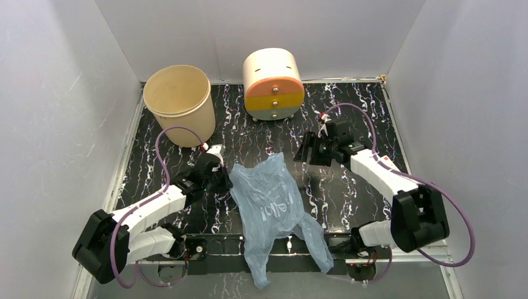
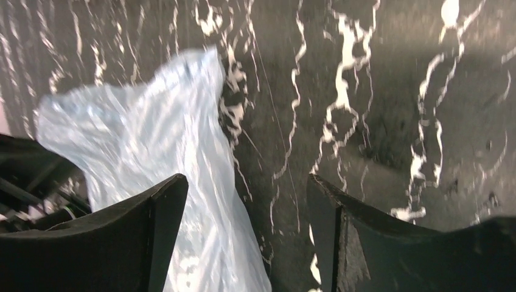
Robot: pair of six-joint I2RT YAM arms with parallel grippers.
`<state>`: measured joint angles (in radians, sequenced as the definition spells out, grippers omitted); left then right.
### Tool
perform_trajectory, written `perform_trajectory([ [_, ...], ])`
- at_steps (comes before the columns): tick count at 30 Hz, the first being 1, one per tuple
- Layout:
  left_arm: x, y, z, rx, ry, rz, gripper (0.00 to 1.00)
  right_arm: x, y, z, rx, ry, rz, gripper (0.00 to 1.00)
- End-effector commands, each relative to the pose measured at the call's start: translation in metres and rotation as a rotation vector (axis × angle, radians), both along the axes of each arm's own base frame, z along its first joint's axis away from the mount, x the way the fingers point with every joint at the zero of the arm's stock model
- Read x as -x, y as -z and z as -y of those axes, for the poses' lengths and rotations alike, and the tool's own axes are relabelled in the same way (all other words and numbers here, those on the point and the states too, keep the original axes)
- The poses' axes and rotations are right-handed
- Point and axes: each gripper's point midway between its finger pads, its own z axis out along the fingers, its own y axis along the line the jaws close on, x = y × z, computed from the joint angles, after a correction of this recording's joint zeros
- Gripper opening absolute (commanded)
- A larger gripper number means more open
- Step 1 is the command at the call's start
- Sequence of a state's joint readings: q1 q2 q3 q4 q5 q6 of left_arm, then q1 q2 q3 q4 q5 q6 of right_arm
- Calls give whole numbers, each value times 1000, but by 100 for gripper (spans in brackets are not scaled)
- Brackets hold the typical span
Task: Put the trash bags into the trash bin
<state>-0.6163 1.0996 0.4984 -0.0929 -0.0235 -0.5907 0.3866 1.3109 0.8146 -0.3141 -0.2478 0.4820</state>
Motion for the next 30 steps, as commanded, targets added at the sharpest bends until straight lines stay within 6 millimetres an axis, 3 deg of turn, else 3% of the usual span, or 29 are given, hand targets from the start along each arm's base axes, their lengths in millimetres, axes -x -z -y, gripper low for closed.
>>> perform_trajectory([
  [1, 5, 4, -1, -6, 22, -22, 0, -37, -21, -26, -141, -3, 35, 81],
  [8, 14, 14, -8, -6, -2, -43, 0, -57, 12, -69, -277, -107, -146, 75],
  [11, 16, 14, -11, -12, -15, -36, 0, -51, 11, -89, -391, -200, -191, 71],
  [15, 16, 14, -13, -9, -26, -30, 0, -44, 21, -102, -378, -248, -203, 64],
  [18, 17, 17, -14, -8, -29, -38, 0, -38, 15, -107, -426, -290, -201, 54],
  [21, 18, 19, -11, 2, -29, -44, 0, -31, 8, -111, -482, -321, -201, 27],
  [25, 16, 17, -11, 16, -43, -39, 1, -30, 8, -107, -465, -294, -182, 12],
  [27, 15, 15, -12, 14, -51, -33, 7, -31, 7, -102, -441, -271, -162, 6],
  [30, 14, 12, -16, -1, -66, -30, 24, -28, 2, -98, -431, -261, -139, 0],
])
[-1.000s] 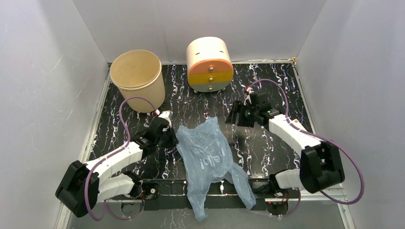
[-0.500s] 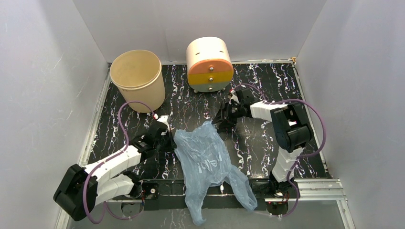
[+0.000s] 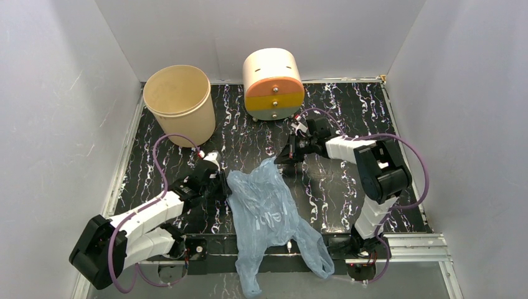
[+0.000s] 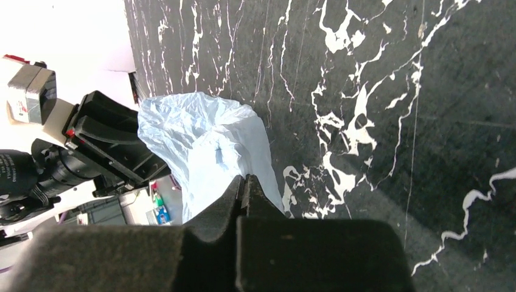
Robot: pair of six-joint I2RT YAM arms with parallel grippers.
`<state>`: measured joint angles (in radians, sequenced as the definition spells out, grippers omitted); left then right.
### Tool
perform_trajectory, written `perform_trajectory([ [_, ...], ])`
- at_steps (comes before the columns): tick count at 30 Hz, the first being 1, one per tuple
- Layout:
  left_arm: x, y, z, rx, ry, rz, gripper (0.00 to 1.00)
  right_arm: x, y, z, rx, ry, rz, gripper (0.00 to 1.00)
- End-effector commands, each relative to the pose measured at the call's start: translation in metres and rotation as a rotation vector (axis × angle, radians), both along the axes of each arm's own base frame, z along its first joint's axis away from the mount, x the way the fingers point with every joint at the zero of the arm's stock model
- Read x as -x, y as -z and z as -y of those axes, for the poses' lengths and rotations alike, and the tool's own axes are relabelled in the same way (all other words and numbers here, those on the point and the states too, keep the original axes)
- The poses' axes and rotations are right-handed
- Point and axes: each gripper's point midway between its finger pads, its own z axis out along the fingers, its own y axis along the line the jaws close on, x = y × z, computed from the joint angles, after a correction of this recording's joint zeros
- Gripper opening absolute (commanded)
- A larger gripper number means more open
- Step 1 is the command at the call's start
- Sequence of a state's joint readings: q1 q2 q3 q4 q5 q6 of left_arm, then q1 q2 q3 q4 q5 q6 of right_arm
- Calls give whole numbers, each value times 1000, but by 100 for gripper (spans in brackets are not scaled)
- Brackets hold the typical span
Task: Put the trash bags into the trash bin
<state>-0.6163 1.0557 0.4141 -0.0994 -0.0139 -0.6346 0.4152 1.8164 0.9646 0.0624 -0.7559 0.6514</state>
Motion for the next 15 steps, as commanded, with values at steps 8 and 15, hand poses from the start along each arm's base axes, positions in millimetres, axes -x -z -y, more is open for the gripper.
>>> perform_trajectory([
  [8, -21, -42, 7, 44, -25, 99, 73, 8, -29, 13, 6, 24, 134, 0],
  [15, -33, -52, 20, 95, 22, 104, 78, 20, -19, 23, 50, 37, 116, 0],
])
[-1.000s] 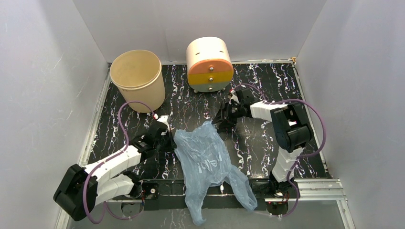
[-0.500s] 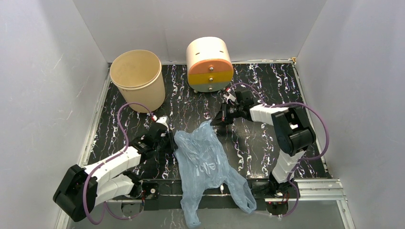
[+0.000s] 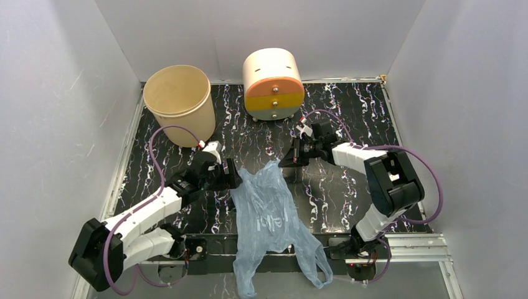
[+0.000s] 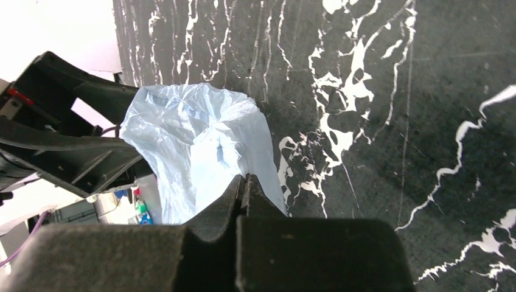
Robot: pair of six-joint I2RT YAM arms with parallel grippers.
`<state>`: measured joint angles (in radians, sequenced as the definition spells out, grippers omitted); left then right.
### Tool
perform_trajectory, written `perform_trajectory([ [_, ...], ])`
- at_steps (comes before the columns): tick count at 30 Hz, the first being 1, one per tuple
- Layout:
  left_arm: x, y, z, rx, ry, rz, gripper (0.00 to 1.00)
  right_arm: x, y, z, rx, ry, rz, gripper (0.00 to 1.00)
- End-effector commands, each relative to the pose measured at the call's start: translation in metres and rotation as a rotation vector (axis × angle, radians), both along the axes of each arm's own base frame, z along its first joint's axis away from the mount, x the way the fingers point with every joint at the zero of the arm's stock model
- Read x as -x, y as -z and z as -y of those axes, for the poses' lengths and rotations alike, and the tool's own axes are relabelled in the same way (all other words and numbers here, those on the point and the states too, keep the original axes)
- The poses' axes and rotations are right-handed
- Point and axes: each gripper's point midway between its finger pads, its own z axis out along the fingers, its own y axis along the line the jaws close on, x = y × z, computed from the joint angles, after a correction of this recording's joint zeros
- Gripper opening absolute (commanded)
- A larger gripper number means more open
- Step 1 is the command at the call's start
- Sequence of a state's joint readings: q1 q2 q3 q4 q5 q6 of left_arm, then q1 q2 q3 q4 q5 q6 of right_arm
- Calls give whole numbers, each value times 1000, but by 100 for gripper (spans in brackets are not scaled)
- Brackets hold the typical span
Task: Put the trash bags into the trash bin
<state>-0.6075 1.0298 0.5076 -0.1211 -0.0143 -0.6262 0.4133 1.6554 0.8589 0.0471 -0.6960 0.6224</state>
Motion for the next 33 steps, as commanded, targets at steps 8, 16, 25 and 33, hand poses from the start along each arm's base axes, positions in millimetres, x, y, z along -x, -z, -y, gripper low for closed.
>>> perform_trajectory([
  [8, -16, -47, 20, 164, 66, 67, 82, 2, -6, 14, 47, 50, 48, 0],
  [16, -18, -49, 31, 208, 86, 43, 83, 8, -12, 12, 21, 46, 41, 0],
  [25, -15, -3, 10, 59, 26, -48, 76, 9, -19, 13, 12, 50, 48, 0],
  [33, -24, -5, 15, 77, 22, -30, 22, -1, -12, 24, 94, 86, 59, 0],
])
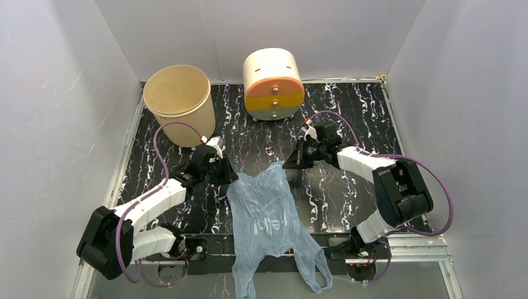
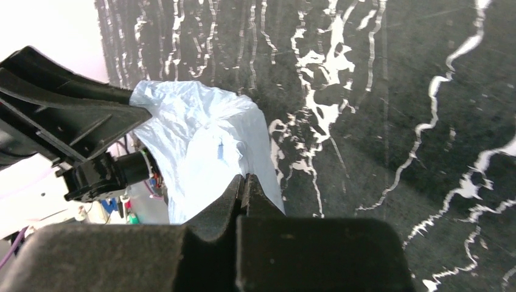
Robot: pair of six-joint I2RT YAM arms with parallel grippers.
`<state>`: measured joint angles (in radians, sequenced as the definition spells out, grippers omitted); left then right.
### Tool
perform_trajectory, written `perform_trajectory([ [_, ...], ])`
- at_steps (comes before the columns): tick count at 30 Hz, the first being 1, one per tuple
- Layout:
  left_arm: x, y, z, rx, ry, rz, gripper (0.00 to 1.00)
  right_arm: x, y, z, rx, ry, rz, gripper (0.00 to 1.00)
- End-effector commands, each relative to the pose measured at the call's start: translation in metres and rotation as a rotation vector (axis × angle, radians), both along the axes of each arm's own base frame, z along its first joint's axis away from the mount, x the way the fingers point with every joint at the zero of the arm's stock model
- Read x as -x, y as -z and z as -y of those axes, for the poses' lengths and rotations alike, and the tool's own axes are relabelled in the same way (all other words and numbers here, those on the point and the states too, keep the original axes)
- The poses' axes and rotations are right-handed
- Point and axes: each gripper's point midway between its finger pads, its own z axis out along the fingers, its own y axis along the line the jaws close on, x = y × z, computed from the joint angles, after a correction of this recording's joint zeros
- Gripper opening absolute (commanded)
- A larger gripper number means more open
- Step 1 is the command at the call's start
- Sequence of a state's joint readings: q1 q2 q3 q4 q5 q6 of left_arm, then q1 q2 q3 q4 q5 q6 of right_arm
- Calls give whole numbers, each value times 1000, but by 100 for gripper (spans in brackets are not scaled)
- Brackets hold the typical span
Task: Put the trash bags into the trash bin
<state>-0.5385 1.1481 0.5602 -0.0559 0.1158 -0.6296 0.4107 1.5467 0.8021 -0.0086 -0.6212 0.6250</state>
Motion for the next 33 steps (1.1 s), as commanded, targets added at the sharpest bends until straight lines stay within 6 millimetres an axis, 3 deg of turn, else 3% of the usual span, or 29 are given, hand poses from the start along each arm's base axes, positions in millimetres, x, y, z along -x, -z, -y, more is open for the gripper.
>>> perform_trajectory([
  [1, -6, 0, 0, -11, 5, 10, 14, -15, -9, 12, 60, 41, 49, 0],
  [3, -4, 5, -8, -49, -17, -1, 0, -27, -13, 22, 103, 82, 74, 0],
  [8, -8, 2, -44, -173, -120, 28, 0, -57, -24, 67, 188, 251, 132, 0],
  [12, -12, -7, -69, -199, -199, 48, 0, -61, -28, 99, 183, 345, 136, 0],
  [15, -17, -15, -69, -157, -207, 67, 0, -51, -25, 104, 144, 339, 112, 0],
  [19, -27, -26, -47, -63, -136, 88, 0, -46, -25, 98, 106, 300, 93, 0],
  [21, -30, -27, -41, -61, -107, 77, 0, -43, -30, 89, 54, 252, 86, 12],
  [24, -31, -19, -41, -92, -80, 51, 0, -37, -32, 72, -63, 178, 47, 55],
  [27, -26, -18, -32, -55, -24, 53, 0, -34, -22, 58, -90, 133, 4, 65],
  [28, -24, -17, -30, -45, -14, 47, 0, -36, -11, 56, -49, 141, -19, 75],
  [30, -19, -12, -26, -20, 6, 37, 0, -42, 10, 54, 32, 163, -48, 77],
  [33, -14, -7, -22, 10, 8, 25, 0, -38, 27, 39, -4, 127, -111, 75],
])
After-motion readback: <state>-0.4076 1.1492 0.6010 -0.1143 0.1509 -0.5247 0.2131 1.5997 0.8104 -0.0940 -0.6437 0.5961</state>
